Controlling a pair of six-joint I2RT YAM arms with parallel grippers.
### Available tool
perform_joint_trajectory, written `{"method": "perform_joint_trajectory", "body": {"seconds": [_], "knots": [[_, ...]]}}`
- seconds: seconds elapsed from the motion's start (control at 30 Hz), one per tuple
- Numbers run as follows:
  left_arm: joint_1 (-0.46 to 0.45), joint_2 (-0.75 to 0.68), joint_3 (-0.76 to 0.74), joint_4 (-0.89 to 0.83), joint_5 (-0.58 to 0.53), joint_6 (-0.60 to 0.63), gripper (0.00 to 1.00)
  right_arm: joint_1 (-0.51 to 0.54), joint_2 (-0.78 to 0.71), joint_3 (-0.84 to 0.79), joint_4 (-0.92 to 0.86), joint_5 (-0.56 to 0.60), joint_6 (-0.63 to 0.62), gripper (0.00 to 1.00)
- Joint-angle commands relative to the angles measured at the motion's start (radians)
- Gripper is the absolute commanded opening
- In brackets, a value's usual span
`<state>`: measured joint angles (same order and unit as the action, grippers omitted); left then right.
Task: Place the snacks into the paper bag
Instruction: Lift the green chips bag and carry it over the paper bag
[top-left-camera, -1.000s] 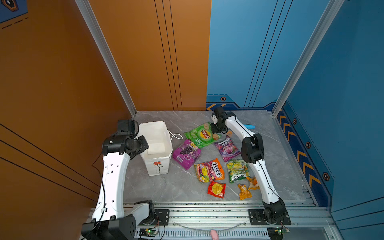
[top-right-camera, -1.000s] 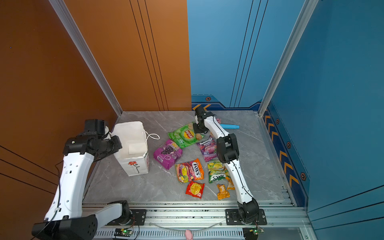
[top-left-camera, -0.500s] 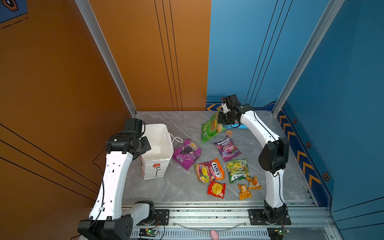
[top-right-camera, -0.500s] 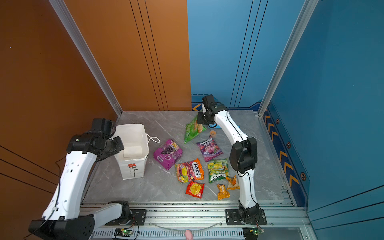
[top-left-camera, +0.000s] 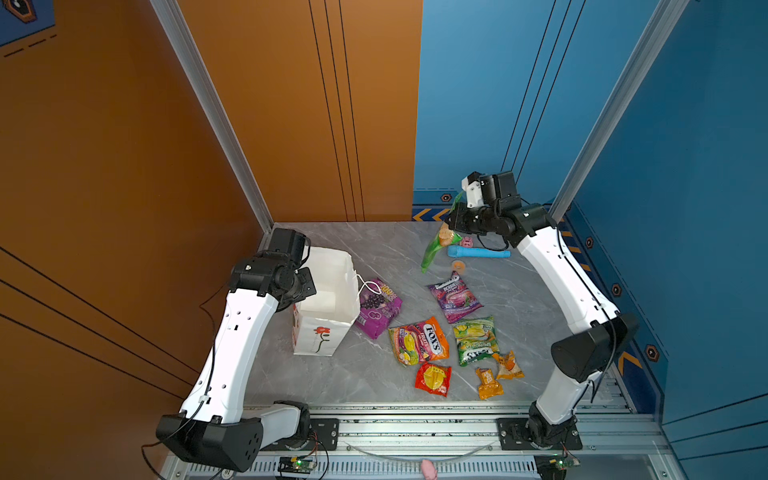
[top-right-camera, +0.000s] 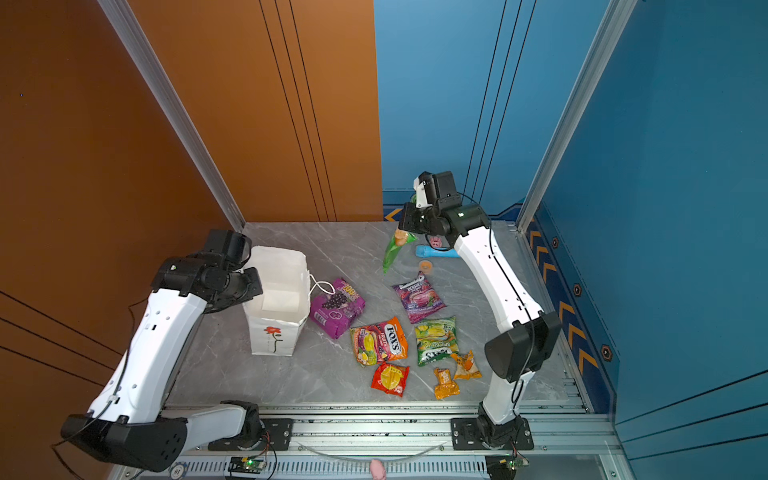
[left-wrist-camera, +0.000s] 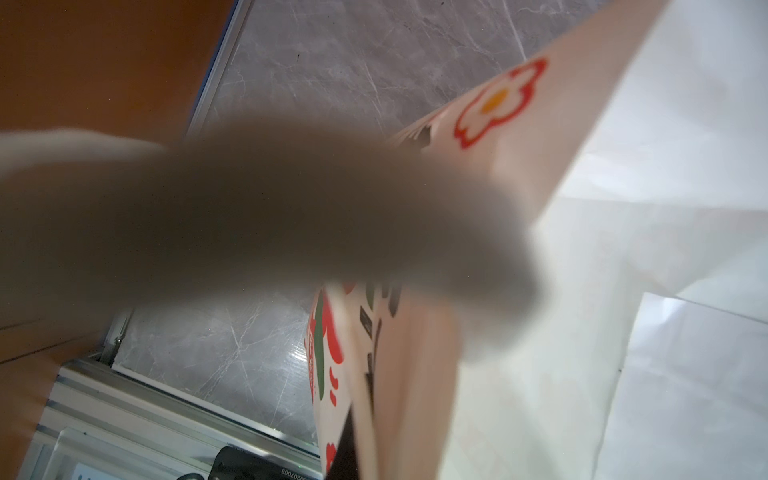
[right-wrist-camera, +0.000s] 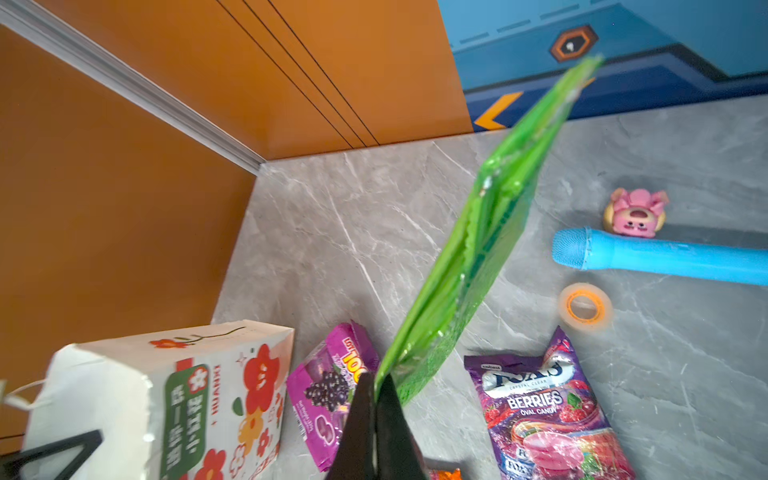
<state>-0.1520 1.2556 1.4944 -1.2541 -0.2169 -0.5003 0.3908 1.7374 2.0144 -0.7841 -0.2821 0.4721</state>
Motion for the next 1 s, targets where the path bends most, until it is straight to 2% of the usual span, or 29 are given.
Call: {"method": "perform_joint_trajectory", "body": {"seconds": [0.0,0.47,0.7,0.97], "knots": [[-0.019,0.016,0.036,-0.028,0.024,-0.015,0.00,0.033,-0.053,0.056,0.030,-0.037,-0.016,0.00],[-0.136,0.094,0.097,-0.058,0.039,-0.028,0.00,0.268,-0.026,0.417,-0.082,0.012,-0.150,0.00],[-0.182,0.114,0.116,-0.065,0.054,-0.036,0.00,0.389,-0.019,0.435,-0.057,-0.014,-0.159,0.00],[-0.189,0.089,0.107,-0.064,0.088,-0.037,0.00,0.482,0.041,0.431,-0.066,-0.027,-0.177,0.00]]}}
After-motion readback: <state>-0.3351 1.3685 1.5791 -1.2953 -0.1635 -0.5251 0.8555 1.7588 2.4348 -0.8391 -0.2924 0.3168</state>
